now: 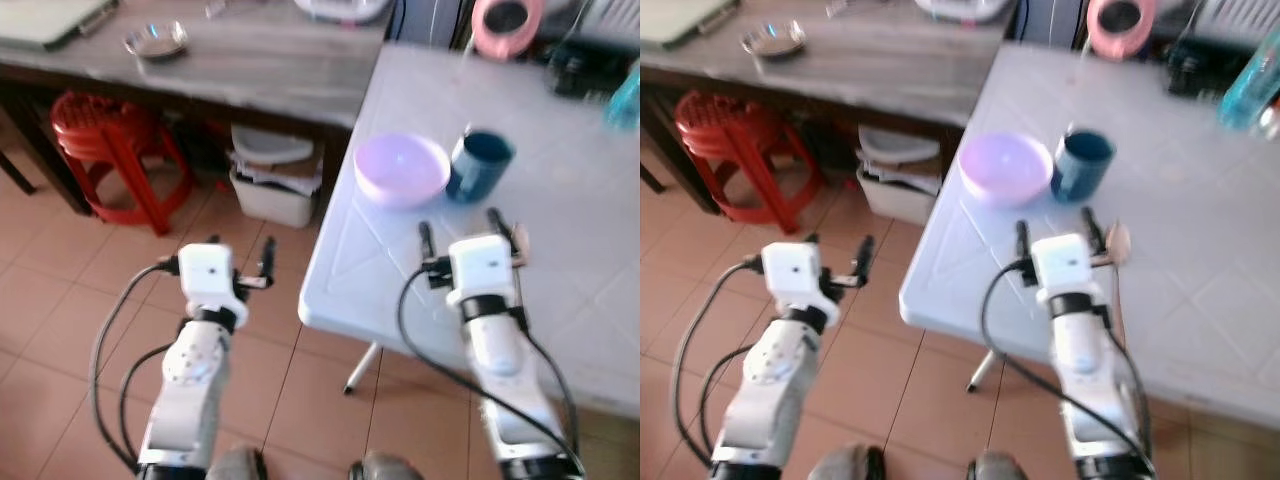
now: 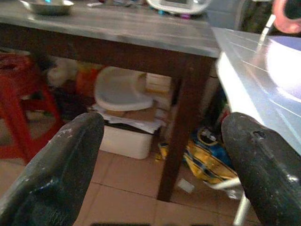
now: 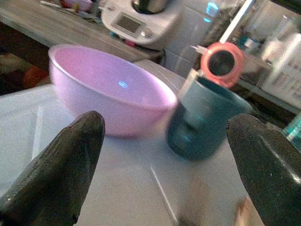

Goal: Setting the table

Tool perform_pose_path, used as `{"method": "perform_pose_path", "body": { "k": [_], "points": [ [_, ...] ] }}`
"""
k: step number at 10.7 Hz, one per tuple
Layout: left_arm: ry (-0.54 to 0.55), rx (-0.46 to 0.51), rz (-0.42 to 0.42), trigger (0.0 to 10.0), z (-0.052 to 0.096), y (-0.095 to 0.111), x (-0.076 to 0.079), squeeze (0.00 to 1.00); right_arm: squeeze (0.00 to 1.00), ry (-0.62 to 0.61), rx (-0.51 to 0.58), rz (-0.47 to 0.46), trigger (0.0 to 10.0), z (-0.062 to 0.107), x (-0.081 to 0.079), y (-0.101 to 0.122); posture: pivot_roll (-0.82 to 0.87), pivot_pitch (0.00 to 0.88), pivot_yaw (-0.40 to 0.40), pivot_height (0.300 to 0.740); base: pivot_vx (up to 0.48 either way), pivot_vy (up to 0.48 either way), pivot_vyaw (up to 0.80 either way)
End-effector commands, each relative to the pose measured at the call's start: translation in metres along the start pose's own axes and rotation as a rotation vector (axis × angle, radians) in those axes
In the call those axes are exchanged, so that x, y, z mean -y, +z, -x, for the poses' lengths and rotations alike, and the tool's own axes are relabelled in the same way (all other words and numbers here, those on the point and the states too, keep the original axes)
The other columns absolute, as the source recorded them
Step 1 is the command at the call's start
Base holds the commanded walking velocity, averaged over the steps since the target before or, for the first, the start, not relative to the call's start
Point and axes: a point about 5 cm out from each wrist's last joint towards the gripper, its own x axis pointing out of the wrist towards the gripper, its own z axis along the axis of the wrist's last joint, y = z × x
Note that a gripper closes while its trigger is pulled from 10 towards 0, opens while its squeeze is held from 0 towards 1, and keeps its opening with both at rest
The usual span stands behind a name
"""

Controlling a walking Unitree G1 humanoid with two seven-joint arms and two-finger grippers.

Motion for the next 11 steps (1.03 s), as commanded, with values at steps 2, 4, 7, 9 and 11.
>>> {"method": "perform_pose_path", "body": {
  "k": [2, 4, 7, 9, 11],
  "points": [
    [0.031, -0.028, -0.039, 10.0, 0.004, -0.005, -0.007, 0.00, 0.00, 0.049, 0.005, -0.006, 10.0, -0.007, -0.005, 0.009, -0.07, 0.165, -0.020, 0.740, 0.000, 0.000, 0.00],
    [0.014, -0.047, -0.083, 10.0, 0.007, -0.007, -0.013, 0.00, 0.00, 0.163, -0.029, -0.010, 10.0, -0.011, -0.011, 0.008, -0.07, 0.173, -0.020, 0.740, 0.000, 0.000, 0.00],
    [0.021, -0.071, -0.092, 10.0, 0.013, -0.008, -0.015, 0.00, 1.00, 0.331, -0.032, 0.050, 10.0, -0.046, 0.001, 0.024, -0.05, 0.204, -0.019, 0.740, 0.000, 0.000, 0.00],
    [0.015, -0.109, -0.070, 10.0, 0.017, -0.012, -0.014, 0.00, 1.00, 0.501, -0.069, 0.134, 10.0, -0.063, -0.001, 0.029, -0.05, 0.228, -0.013, 0.740, 0.000, 0.000, 0.00],
    [0.015, -0.127, -0.061, 10.0, 0.020, -0.013, -0.015, 0.00, 0.93, 0.598, -0.107, 0.170, 10.0, -0.072, -0.004, 0.029, -0.05, 0.251, -0.007, 0.740, 0.000, 0.000, 0.00]
  ]
}}
